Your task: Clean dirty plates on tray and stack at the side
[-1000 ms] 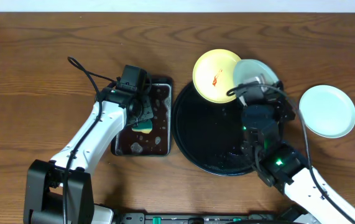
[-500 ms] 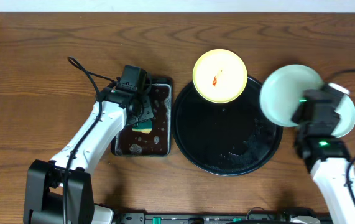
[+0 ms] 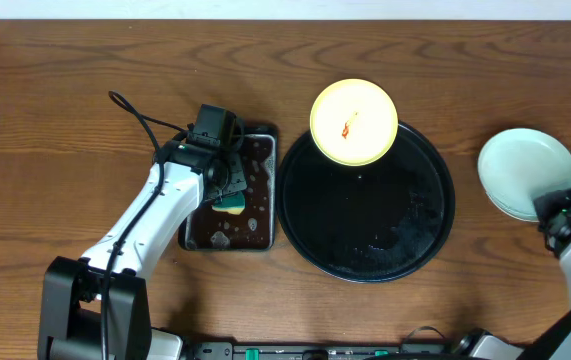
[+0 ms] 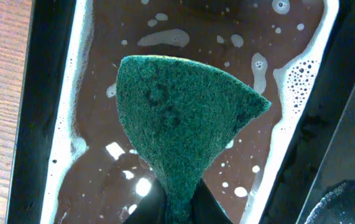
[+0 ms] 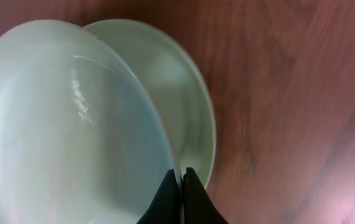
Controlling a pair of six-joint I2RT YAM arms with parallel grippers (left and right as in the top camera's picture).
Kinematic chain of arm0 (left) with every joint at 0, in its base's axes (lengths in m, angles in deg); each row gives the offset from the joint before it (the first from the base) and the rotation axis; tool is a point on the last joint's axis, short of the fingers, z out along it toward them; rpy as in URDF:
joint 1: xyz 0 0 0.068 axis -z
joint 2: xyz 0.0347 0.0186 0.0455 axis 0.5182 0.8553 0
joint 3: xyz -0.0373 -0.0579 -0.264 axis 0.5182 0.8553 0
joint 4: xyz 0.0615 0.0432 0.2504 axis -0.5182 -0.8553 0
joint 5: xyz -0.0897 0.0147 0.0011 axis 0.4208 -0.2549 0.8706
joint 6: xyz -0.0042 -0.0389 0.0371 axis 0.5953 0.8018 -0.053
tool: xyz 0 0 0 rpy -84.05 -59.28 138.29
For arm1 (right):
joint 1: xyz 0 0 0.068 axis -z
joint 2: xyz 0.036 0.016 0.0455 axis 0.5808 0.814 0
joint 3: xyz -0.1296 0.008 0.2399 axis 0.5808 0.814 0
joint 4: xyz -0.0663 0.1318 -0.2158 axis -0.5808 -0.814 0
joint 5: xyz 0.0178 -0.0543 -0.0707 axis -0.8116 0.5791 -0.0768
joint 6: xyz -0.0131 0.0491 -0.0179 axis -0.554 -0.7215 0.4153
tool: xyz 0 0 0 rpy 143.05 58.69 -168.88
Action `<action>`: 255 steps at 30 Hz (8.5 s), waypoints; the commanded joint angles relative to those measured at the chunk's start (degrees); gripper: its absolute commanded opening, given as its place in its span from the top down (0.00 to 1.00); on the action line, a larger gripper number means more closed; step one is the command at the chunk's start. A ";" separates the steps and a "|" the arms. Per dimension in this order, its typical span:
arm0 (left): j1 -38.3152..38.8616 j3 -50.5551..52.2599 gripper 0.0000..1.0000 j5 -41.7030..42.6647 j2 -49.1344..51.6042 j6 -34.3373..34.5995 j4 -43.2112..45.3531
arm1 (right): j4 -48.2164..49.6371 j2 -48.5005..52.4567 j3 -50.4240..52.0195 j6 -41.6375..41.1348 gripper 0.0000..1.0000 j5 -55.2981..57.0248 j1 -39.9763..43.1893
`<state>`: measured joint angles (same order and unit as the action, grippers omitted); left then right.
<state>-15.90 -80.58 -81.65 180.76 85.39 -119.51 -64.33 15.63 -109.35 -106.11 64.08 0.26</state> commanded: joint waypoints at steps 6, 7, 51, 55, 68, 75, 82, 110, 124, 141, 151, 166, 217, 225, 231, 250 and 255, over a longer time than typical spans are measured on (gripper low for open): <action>-0.24 0.20 0.92 -0.74 -0.83 -0.35 0.04 | 4.20 4.48 -0.31 -0.22 0.57 -8.72 2.38; -0.24 0.20 0.92 -0.74 -0.83 -0.35 0.07 | 5.46 4.44 -0.31 2.19 0.53 -11.15 2.38; -0.24 0.20 0.92 -0.74 -0.83 -0.35 0.11 | -1.55 34.95 -33.70 33.73 0.37 -18.21 -38.58; -0.24 0.20 0.92 -0.74 -0.83 -0.33 0.09 | -0.81 36.37 -33.68 32.44 0.60 -18.23 -39.21; -0.24 0.20 0.92 -0.72 -0.83 -0.33 0.04 | -5.95 36.37 -32.74 32.28 0.73 -18.64 -39.65; -0.24 0.20 0.92 -0.72 -0.83 -0.33 0.04 | -6.21 36.35 -31.91 32.30 0.99 -18.60 -39.56; -0.24 0.20 0.92 -0.72 -0.83 -0.35 0.04 | -14.10 32.39 -31.93 32.85 0.99 -18.62 -39.52; 22.88 -0.35 0.92 15.67 4.76 -0.04 33.53 | -27.45 27.69 -21.03 36.83 0.99 -18.03 -41.77; 27.12 -0.35 0.92 12.09 22.10 7.39 40.89 | -27.47 27.69 -21.00 36.83 0.99 -18.03 -41.77; 20.02 -1.92 0.93 15.37 10.54 5.25 30.64 | -27.39 27.69 -21.03 36.85 0.99 -18.01 -41.77; 27.39 -1.92 0.92 13.31 15.26 5.27 38.66 | -27.41 27.69 -21.03 36.83 0.99 -18.01 -41.79; 23.12 -1.92 0.93 7.80 14.58 1.03 31.89 | -27.26 27.69 -21.03 36.85 0.99 -18.01 -41.77; 1.09 1.64 0.38 2.19 9.79 -9.62 5.51 | -17.97 -6.14 -19.93 42.60 0.99 38.29 -56.54; 1.09 1.66 0.87 0.94 9.79 -10.56 4.15 | -17.27 -7.06 -19.93 45.22 0.99 52.50 -64.74; 1.05 1.49 0.93 0.72 9.46 -11.54 4.57 | -16.63 -7.06 -19.93 45.97 0.99 55.58 -66.34; 0.98 0.20 0.27 -2.82 8.92 -11.50 10.21 | -4.96 -7.26 -19.93 60.89 0.99 62.79 -71.08; 0.98 0.17 0.59 -2.84 12.07 -11.52 10.82 | -4.87 -7.26 -19.91 61.22 0.99 62.75 -71.08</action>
<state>-14.61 -79.66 -83.11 190.95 74.85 -108.58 -69.49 9.27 -128.68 -46.16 125.22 -70.27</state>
